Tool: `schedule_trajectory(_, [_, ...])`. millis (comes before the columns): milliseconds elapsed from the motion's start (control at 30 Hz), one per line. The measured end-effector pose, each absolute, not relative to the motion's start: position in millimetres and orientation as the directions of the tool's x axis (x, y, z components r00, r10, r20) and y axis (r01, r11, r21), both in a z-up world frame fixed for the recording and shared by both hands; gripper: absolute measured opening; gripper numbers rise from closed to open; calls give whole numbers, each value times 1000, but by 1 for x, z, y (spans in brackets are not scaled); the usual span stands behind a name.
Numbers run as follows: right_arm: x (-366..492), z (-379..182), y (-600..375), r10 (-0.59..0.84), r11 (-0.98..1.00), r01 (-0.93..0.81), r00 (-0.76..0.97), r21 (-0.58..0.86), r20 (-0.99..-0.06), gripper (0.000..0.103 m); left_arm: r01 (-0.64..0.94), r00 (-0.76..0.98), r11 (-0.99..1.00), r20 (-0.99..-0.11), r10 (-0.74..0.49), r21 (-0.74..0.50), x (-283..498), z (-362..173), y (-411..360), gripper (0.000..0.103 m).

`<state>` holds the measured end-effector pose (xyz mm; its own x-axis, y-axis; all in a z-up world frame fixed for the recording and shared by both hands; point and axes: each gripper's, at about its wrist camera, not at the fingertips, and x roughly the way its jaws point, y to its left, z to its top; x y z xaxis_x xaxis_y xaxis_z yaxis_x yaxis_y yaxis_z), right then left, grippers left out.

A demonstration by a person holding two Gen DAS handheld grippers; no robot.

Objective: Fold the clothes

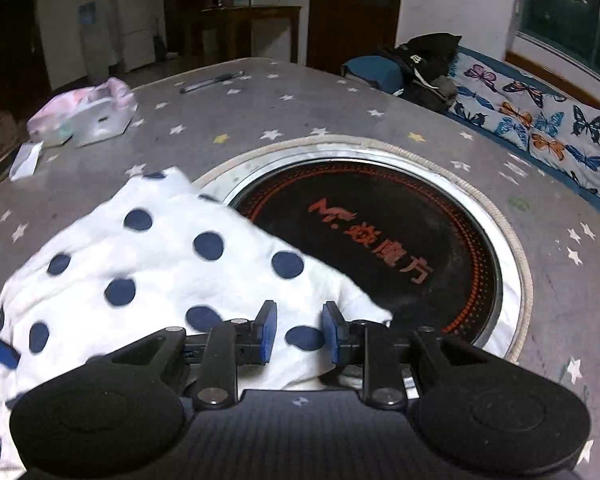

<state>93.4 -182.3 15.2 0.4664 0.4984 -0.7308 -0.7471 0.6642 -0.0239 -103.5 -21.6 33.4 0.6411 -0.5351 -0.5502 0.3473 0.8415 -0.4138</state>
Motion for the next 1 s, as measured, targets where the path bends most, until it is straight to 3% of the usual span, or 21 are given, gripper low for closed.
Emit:
schedule_trajectory(267, [68,43,-140,625,477,-878,312,33,-716,27,345,639,834,-543,-545,-431,-103,34,-22,43])
schedule_trajectory(433, [61,36,-100,622,367,-930,248,-4,-743,27,342,639,827,-536,-552,-446,-103,33,-20,43])
schedule_trajectory(1000, [101,18,-51,596,422,-905,324,-57,-735,27,332,640,816,-522,-563,-473,-106,32,-16,44])
